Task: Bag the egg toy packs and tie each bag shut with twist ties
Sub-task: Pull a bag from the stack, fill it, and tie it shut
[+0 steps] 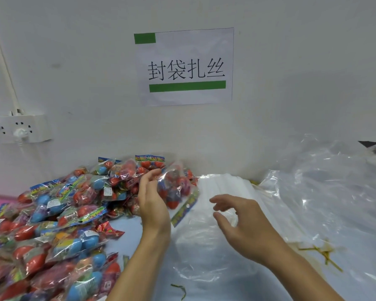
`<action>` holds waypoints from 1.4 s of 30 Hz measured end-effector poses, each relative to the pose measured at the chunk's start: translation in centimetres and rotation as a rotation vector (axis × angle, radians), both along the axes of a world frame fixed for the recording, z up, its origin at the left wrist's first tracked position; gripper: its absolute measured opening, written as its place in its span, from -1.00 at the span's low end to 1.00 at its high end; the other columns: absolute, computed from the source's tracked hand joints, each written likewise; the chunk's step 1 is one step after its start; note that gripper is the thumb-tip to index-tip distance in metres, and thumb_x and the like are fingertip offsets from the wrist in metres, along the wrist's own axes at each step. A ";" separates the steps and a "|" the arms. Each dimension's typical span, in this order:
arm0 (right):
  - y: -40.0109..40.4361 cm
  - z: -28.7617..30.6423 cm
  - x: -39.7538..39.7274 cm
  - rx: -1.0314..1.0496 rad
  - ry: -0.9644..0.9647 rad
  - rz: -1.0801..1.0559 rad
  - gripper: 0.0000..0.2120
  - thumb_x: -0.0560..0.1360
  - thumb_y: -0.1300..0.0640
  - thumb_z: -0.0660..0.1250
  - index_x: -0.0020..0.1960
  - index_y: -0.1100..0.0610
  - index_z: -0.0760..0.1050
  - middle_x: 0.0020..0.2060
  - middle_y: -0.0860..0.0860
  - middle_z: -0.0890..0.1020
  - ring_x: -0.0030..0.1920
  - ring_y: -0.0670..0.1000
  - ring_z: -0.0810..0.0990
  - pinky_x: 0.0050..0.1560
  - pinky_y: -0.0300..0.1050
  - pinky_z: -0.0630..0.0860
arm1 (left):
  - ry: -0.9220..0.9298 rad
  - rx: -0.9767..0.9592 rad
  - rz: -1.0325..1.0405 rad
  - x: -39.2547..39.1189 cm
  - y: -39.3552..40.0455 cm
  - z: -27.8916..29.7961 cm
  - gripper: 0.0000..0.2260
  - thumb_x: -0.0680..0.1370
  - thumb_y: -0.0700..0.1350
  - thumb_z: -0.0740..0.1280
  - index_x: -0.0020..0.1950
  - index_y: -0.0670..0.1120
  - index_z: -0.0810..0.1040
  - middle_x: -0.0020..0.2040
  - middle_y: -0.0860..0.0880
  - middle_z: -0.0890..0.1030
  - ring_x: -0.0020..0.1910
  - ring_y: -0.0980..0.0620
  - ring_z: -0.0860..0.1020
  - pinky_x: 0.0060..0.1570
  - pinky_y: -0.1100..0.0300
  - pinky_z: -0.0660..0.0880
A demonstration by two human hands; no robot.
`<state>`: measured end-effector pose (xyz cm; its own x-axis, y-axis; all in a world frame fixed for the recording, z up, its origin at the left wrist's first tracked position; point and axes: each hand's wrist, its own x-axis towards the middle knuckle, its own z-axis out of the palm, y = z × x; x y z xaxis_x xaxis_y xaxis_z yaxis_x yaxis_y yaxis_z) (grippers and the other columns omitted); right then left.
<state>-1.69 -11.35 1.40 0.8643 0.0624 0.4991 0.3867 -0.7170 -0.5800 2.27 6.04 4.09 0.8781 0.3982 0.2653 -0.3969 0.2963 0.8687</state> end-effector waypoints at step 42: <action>-1.8 0.2 1.5 0.739 0.145 -0.113 -0.77 0.57 0.27 0.38 -0.12 -0.04 0.64 -0.29 -0.09 0.73 -0.25 -0.05 0.68 -0.35 -0.20 0.53 | 0.304 -0.476 0.479 2.0 5.1 -1.4 -0.51 0.58 -0.17 0.26 0.45 0.15 0.23 0.03 -0.05 0.47 -0.23 0.00 0.51 -0.24 0.10 0.49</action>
<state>-0.16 -13.18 1.59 0.9057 -0.3370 0.2572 0.2169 -0.1529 -0.9641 4.29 11.18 2.68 0.5866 0.7674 -0.2588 -0.3401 0.5235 0.7813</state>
